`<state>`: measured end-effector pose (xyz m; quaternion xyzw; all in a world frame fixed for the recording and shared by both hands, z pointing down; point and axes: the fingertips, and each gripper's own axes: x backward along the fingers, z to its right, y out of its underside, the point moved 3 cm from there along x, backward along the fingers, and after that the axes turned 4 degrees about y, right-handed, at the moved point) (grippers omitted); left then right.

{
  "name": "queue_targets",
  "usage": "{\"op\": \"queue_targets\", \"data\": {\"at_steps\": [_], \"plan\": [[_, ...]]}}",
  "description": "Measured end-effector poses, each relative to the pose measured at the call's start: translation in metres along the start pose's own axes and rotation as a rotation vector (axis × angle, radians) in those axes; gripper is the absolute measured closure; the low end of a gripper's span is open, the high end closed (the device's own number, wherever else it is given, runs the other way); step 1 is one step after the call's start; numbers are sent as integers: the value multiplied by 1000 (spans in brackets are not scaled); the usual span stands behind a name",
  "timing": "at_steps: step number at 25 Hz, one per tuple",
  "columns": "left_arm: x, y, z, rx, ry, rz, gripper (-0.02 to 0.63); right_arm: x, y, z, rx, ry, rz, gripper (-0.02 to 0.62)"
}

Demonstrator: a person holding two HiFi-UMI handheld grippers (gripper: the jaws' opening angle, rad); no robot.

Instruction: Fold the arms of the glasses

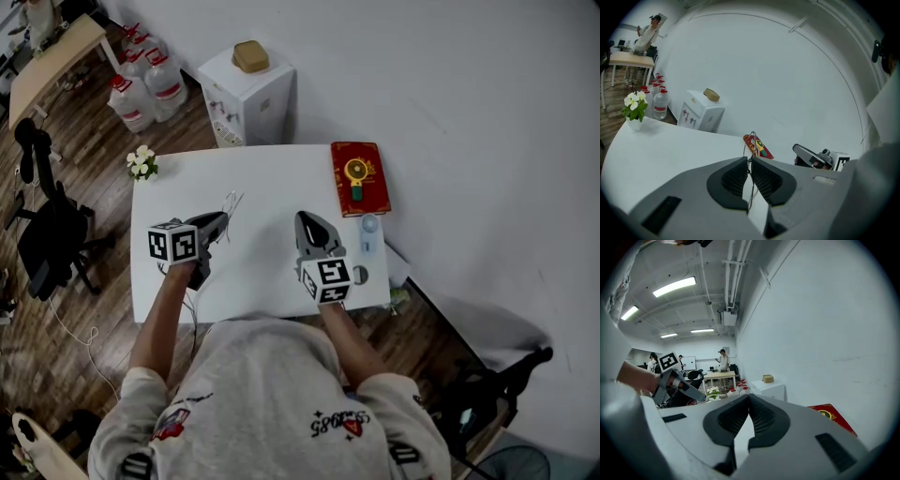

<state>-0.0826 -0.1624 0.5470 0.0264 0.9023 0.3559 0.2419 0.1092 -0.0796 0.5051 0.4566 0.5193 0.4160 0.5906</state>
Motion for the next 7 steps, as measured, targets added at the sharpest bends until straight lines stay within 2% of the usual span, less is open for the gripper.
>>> {"op": "queue_targets", "data": {"at_steps": [7], "plan": [[-7, 6, 3, 10, 14, -5, 581, 2, 7, 3, -5, 1, -12, 601]]}}
